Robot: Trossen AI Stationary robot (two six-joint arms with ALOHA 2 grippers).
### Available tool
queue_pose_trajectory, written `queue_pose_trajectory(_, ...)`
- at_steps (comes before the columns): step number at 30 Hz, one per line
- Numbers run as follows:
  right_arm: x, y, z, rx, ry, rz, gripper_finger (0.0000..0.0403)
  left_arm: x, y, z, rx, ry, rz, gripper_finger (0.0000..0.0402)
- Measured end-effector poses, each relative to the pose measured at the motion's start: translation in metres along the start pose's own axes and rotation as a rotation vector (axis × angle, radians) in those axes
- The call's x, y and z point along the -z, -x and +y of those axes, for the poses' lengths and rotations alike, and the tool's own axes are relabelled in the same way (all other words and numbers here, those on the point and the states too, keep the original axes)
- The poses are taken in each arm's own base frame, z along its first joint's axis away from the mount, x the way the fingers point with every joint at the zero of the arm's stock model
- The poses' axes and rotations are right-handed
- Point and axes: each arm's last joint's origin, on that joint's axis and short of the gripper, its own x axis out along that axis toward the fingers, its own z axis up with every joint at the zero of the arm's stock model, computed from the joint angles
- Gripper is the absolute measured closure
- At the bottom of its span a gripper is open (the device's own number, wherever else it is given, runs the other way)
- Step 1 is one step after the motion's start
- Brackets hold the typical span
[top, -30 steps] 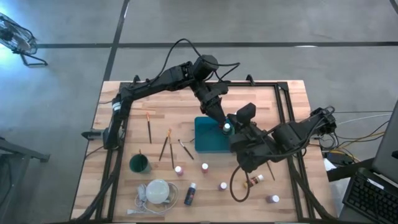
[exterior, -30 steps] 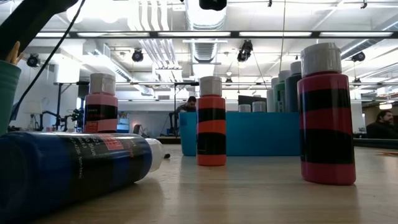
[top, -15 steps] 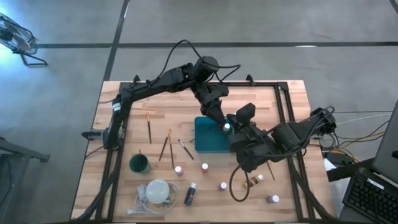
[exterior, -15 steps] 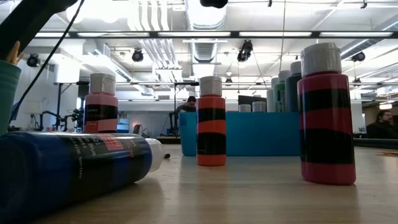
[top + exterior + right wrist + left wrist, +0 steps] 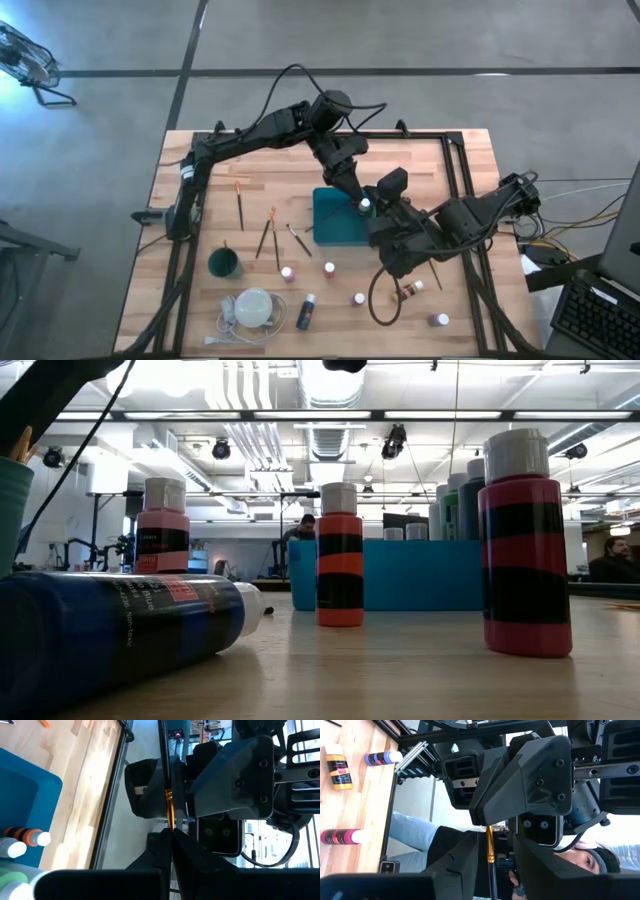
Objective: Pick & Place Paint Supplies
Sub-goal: Put the gold paintbrush into the green cup
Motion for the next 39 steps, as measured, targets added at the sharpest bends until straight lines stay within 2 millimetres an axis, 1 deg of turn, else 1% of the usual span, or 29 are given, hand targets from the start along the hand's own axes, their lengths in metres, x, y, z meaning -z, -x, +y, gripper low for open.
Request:
queue_pose_trajectory(18,-0.0017,-0.0001,-0.0007,0.004,0.004,-0.008,0.0395,-0.0006,0.0000,-0.0004,0.005,-0.003,0.000,0.0306)
queue_pose_trajectory(25,-0.0018,-0.0002,-0.0008,0.004,0.005,-0.009,0.0395,-0.0011,-0.0001,-0.0016,0.011,-0.022,-0.003,0.0339)
queue_pose_trajectory(32,-0.0015,0.0000,-0.0014,0.009,0.001,-0.008,0.0395,-0.0012,0.0000,-0.0011,0.008,-0.039,-0.006,0.0389)
queue_pose_trajectory(39,-0.0015,0.0001,-0.0013,0.008,0.002,-0.009,0.0395,-0.0013,0.0000,-0.0011,0.008,-0.062,-0.006,0.0391)
